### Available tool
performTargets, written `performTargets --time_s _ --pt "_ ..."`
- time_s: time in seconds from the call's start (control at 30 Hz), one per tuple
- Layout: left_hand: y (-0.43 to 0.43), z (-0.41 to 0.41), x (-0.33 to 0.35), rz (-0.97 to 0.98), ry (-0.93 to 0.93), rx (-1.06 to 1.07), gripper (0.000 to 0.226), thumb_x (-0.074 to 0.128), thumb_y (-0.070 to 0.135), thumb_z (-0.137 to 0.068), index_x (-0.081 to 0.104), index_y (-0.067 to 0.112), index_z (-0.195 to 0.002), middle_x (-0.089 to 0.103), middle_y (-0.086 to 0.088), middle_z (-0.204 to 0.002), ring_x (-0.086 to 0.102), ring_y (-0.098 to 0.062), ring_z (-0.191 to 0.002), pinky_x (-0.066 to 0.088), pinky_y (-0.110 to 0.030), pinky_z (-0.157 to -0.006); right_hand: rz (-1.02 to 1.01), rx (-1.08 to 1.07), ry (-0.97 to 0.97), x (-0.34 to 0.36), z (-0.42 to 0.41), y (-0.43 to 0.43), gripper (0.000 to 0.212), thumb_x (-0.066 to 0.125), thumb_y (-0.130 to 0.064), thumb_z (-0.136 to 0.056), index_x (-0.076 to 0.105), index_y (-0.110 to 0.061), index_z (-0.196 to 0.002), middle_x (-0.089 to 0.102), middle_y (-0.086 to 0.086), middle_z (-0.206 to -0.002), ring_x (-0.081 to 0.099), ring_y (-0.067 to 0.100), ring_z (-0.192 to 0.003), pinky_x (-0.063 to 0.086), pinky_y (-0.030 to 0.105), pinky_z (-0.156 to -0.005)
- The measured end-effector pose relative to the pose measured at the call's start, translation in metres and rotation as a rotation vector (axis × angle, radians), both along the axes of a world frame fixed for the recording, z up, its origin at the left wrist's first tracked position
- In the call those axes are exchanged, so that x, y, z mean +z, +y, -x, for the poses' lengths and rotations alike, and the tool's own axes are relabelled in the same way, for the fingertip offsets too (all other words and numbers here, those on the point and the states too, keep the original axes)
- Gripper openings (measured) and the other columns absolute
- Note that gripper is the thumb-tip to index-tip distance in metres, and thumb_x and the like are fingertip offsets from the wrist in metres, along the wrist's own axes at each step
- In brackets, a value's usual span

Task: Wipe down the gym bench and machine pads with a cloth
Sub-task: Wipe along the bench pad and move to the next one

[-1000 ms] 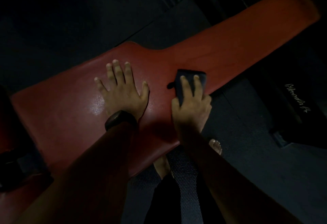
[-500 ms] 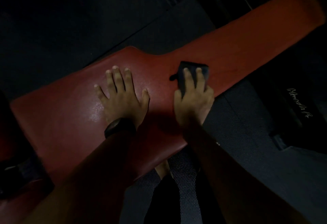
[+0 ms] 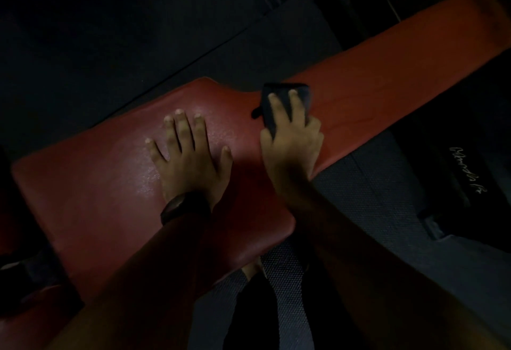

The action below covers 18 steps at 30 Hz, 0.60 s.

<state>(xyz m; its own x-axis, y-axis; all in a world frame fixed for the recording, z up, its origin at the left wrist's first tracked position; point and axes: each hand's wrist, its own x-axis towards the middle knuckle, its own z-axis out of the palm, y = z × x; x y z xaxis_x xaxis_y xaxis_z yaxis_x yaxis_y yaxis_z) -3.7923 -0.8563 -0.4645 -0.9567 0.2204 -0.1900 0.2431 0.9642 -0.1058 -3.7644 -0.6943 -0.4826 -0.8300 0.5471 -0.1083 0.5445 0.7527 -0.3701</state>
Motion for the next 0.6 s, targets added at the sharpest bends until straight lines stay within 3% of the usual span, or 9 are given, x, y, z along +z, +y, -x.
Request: performTargets --time_s 0.07,0.17,0.23,0.37,0.43,0.5,0.6 --pt "-0.001 0.0 0.0 0.014 -0.014 -0.003 0.079 0.033 0.06 -0.099 0.014 0.014 -0.16 0.013 -0.016 -0.168 0.009 -0.034 -0.155 0.009 -0.069 -0.119 -0.001 0.239 0.133 0.001 -0.001 -0.008 0.055 0.057 -0.04 -0.086 0.058 -0.033 -0.14 0.05 0.0 -0.152 0.058 0.035 -0.102 0.047 0.043 -0.076" --pt "0.0 0.001 0.0 0.017 -0.022 0.006 0.08 0.032 0.061 -0.098 0.015 0.014 -0.16 0.012 -0.016 -0.168 0.009 -0.035 -0.155 0.008 -0.068 -0.119 -0.059 0.572 0.143 -0.004 0.021 0.015 0.055 0.055 -0.041 -0.088 0.056 -0.037 -0.142 0.049 -0.003 -0.153 0.06 0.034 -0.1 0.051 0.043 -0.075" --pt "0.001 0.001 0.001 0.012 -0.025 0.007 0.079 0.031 0.062 -0.097 0.016 0.015 -0.16 0.013 -0.015 -0.168 0.01 -0.035 -0.155 0.009 -0.068 -0.119 -0.099 0.536 0.062 -0.008 0.033 0.035 0.06 0.059 -0.041 -0.088 0.049 -0.04 -0.147 0.043 -0.003 -0.158 0.058 0.036 -0.106 0.049 0.045 -0.08" --pt "0.001 0.001 0.003 0.012 -0.03 0.012 0.079 0.025 0.063 -0.097 0.017 0.015 -0.159 0.015 -0.015 -0.168 0.011 -0.035 -0.155 0.01 -0.068 -0.119 0.002 -0.001 -0.08 -0.009 0.024 0.033 0.065 0.058 -0.039 -0.093 0.035 -0.041 -0.154 0.026 -0.006 -0.165 0.05 0.03 -0.117 0.041 0.041 -0.09" --pt "0.001 0.001 0.003 0.012 -0.026 0.007 0.08 0.024 0.063 -0.095 0.017 0.015 -0.159 0.016 -0.015 -0.167 0.012 -0.035 -0.155 0.011 -0.068 -0.119 0.021 -0.098 -0.074 -0.002 0.013 0.012 0.066 0.06 -0.037 -0.091 0.038 -0.038 -0.153 0.029 -0.004 -0.164 0.051 0.029 -0.112 0.039 0.038 -0.086" --pt "0.001 0.001 0.004 0.005 -0.025 -0.003 0.08 0.026 0.062 -0.095 0.019 0.013 -0.158 0.017 -0.016 -0.167 0.014 -0.037 -0.154 0.012 -0.069 -0.118 0.027 0.043 -0.011 0.006 0.003 -0.007 0.063 0.057 -0.039 -0.088 0.046 -0.035 -0.15 0.038 -0.001 -0.16 0.053 0.031 -0.106 0.042 0.038 -0.081" --pt "0.0 0.001 0.003 0.001 -0.037 -0.005 0.081 0.027 0.062 -0.095 0.019 0.012 -0.158 0.016 -0.017 -0.166 0.015 -0.037 -0.153 0.013 -0.07 -0.117 -0.001 0.435 0.096 0.008 0.008 -0.009 0.059 0.044 -0.043 -0.085 0.057 -0.033 -0.142 0.05 0.002 -0.152 0.059 0.035 -0.096 0.045 0.04 -0.072"
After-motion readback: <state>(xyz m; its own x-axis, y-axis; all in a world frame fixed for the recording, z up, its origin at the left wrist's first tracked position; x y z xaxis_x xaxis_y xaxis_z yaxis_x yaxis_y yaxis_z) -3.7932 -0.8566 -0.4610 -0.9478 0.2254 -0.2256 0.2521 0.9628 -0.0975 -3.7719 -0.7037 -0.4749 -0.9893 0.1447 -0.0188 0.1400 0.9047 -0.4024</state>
